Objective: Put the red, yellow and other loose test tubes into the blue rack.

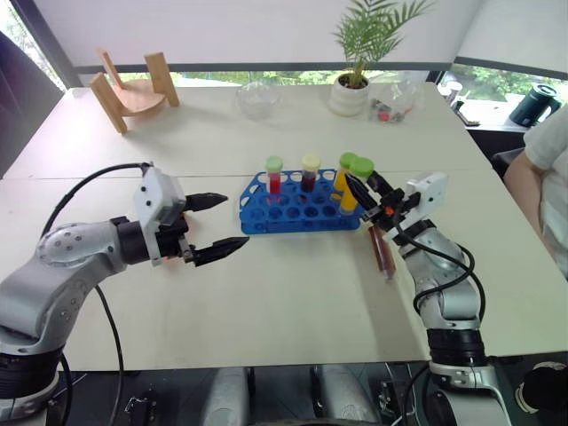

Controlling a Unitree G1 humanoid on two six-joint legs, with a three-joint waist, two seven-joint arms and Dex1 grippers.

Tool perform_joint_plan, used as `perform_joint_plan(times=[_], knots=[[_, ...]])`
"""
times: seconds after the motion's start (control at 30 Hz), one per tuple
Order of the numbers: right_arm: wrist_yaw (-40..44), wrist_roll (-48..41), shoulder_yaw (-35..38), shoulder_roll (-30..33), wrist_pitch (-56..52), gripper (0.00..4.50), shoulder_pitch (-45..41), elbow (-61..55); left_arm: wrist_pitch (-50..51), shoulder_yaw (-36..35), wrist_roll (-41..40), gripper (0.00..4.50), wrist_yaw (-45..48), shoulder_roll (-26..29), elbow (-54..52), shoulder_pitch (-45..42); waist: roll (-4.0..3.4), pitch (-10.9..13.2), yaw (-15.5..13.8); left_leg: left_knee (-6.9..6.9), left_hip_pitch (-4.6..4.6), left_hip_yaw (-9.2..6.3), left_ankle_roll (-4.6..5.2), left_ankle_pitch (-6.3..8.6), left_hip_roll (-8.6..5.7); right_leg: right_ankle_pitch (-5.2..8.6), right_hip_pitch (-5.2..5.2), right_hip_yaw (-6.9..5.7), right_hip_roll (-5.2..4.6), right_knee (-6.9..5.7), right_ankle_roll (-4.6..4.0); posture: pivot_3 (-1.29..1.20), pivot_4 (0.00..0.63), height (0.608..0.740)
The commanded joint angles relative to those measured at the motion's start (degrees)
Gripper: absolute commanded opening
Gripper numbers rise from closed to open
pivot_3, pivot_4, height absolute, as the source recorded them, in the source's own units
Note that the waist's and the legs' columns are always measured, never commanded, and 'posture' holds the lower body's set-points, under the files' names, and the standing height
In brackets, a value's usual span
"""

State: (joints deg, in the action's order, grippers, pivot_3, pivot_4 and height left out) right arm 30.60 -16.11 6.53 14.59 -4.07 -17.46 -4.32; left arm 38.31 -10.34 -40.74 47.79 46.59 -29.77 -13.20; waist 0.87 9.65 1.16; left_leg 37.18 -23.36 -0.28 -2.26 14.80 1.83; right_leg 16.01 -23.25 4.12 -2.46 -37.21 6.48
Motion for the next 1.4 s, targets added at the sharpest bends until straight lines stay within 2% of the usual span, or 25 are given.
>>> perform_joint_plan(times=[0.03, 0.4, 0.6, 0.63, 0.67, 0.8, 0.93, 1.03, 1.13, 1.23, 1.4], knots=[[-0.27, -0.25, -0.25, 0.60, 0.41, 0.84, 1.11, -2.08, -0.54, -0.99, -0.51, 4.50, 0.01, 0.31, -1.32, -0.43, 0.00, 0.00, -0.03, 0.00, 0.00, 0.00, 0.00, 0.00, 0.00, 0.00, 0.00, 0.00, 0.00, 0.00, 0.00, 0.00, 0.150, 0.740], [-0.24, 0.11, -1.21, 0.90, 0.08, 0.84, 1.75, -0.94, -0.71, -0.44, -0.20, 4.50, -0.29, -0.09, -1.24, -0.54, 0.00, 0.00, -0.03, -0.01, 0.00, -0.01, 0.00, 0.00, 0.00, 0.00, 0.00, 0.00, 0.00, 0.01, 0.00, 0.00, 0.150, 0.740], [-0.26, 0.19, -0.99, 2.03, -1.36, 3.88, 1.37, -0.88, -0.70, -0.25, -0.19, 4.50, -0.51, -0.22, -1.06, -0.87, 0.00, 0.00, 0.03, 0.00, 0.00, -0.01, 0.00, 0.00, 0.00, 0.00, 0.00, 0.00, 0.00, 0.00, 0.00, 0.00, 0.150, 0.740], [-0.35, 0.47, -0.81, 2.67, -1.76, 4.31, 1.55, -1.26, -0.71, -0.21, -0.19, 4.50, -0.58, -0.29, -1.07, -0.88, 0.00, 0.00, 0.00, 0.00, 0.00, 0.00, 0.00, 0.00, 0.00, 0.00, 0.00, 0.00, 0.00, 0.00, 0.00, 0.00, 0.150, 0.740], [-0.52, 0.68, -0.70, 3.35, -2.36, 4.45, 1.69, -1.66, -0.72, -0.15, -0.15, 4.50, -0.63, -0.34, -1.08, -0.88, 0.00, 0.00, 0.00, 0.00, 0.00, 0.00, 0.00, 0.00, 0.00, 0.00, 0.00, 0.00, 0.00, 0.00, 0.00, 0.00, 0.150, 0.740], [-0.52, -1.73, 1.21, 9.60, -12.59, 4.45, 1.92, -7.79, -0.79, 0.27, 0.06, 4.50, -1.00, -0.91, -1.37, -0.68, -0.03, 0.02, -0.20, 0.00, 0.00, 0.00, 0.00, 0.00, -0.01, 0.00, 0.00, 0.00, -0.01, 0.00, 0.00, 0.00, 0.150, 0.740], [3.08, -7.09, 2.28, 21.66, -32.33, 4.45, -0.64, -14.98, -1.04, 1.12, 0.38, 4.50, -0.96, -1.59, -1.27, -0.84, -0.02, 0.03, -0.25, 0.03, -0.01, 0.01, 0.00, 0.00, -0.03, 0.01, 0.01, 0.01, -0.05, 0.01, -0.01, 0.00, 0.150, 0.740], [6.83, -13.08, 1.60, 33.23, -53.21, 4.45, -8.56, -15.42, -1.92, 2.16, 1.28, 4.50, -0.55, -2.48, -0.49, -1.10, -0.11, 0.08, 0.01, 0.07, 0.01, 0.05, 0.01, 0.00, -0.02, 0.01, 0.03, 0.03, -0.05, 0.01, -0.03, 0.00, 0.150, 0.740], [10.13, -14.92, -8.97, 42.26, -75.59, 4.45, -22.46, -9.73, -3.03, 3.89, 2.24, 4.50, -0.63, -4.10, 0.28, -1.66, -0.14, 0.12, 0.17, 0.07, 0.07, 0.08, 0.02, -0.01, -0.01, 0.11, 0.01, 0.07, -0.03, 0.01, -0.22, 0.00, 0.150, 0.740], [11.10, -17.01, -17.01, 42.95, -86.88, 4.45, -33.11, -2.39, -3.76, 4.90, 3.17, 4.50, -0.64, -5.18, 0.60, -1.79, -0.07, 0.10, 0.20, 0.02, 0.08, 0.02, 0.03, -0.01, 0.03, 0.13, -0.01, 0.07, 0.04, 0.03, -0.25, 0.00, 0.150, 0.740], [10.72, -17.34, -29.18, 41.60, -88.43, 4.45, -42.13, 7.25, -4.47, 5.28, 4.01, 4.50, -0.92, -6.03, 0.24, -1.24, -0.06, 0.12, -0.18, -0.03, -0.12, 0.06, 0.04, 0.00, -0.02, 0.09, -0.16, 0.05, -0.03, 0.10, -0.18, 0.00, 0.150, 0.740]])
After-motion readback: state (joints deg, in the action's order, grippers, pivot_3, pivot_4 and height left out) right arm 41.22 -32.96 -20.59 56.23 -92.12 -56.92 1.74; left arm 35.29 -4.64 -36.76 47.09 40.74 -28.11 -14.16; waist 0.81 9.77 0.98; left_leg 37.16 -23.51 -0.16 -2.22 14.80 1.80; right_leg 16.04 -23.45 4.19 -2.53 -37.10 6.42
